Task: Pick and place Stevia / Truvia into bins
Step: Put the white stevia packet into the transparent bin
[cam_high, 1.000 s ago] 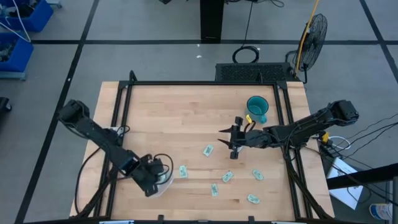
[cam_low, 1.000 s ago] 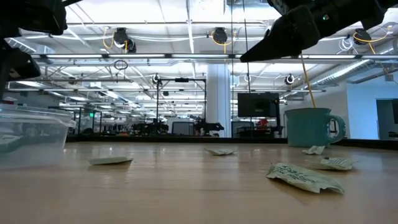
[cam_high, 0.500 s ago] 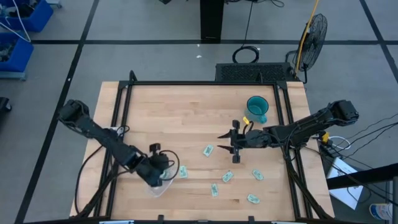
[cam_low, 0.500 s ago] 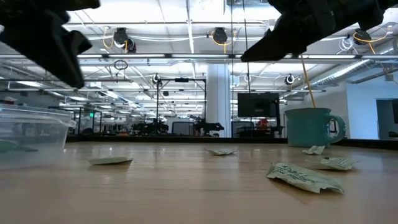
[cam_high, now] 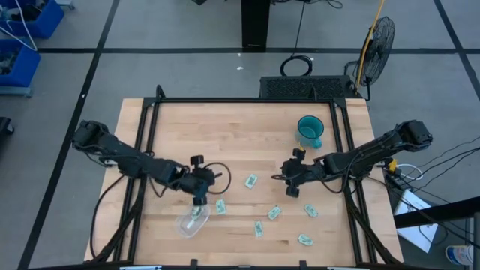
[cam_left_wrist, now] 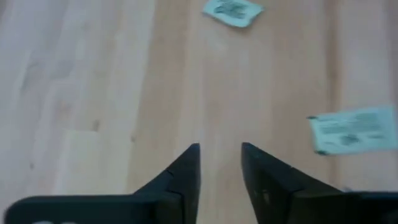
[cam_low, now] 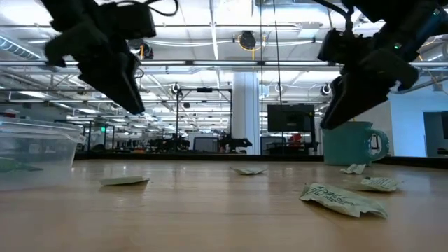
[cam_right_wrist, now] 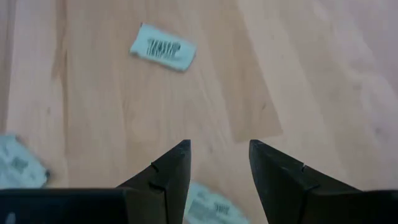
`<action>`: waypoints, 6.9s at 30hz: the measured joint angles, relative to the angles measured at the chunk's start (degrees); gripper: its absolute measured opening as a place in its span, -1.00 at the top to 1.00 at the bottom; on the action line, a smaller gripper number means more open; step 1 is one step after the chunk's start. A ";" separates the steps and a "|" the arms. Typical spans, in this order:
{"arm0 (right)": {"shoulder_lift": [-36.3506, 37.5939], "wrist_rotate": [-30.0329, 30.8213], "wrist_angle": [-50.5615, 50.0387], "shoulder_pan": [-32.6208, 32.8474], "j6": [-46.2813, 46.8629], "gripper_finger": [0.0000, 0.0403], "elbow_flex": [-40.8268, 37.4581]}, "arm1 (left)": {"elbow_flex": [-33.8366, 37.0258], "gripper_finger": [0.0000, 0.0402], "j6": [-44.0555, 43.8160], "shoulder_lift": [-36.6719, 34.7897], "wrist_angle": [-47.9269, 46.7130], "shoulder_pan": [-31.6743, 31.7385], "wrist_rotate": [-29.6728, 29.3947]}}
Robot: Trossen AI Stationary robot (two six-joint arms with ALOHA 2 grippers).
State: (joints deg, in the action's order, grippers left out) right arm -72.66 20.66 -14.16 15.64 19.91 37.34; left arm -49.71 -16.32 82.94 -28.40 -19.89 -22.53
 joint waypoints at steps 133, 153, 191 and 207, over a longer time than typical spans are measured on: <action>-7.93 -0.81 41.43 -2.16 -10.13 0.98 -16.59 | 0.03 0.07 7.81 0.60 7.97 5.74 1.61; -39.79 -14.43 44.40 -1.33 -28.61 0.97 30.74 | 0.00 0.07 10.62 -19.68 6.34 5.71 -14.76; -63.75 -26.70 59.33 -2.15 -22.94 0.36 52.92 | -0.04 0.07 11.17 -22.87 5.35 5.71 -14.90; -41.77 -25.52 2.84 0.19 -24.15 0.45 50.97 | -0.04 0.07 8.64 -22.06 2.38 5.55 4.12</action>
State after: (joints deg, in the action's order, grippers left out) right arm -114.43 -4.86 -11.32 15.83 -4.24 88.31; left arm -49.76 -7.68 60.88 -26.02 -14.34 -18.42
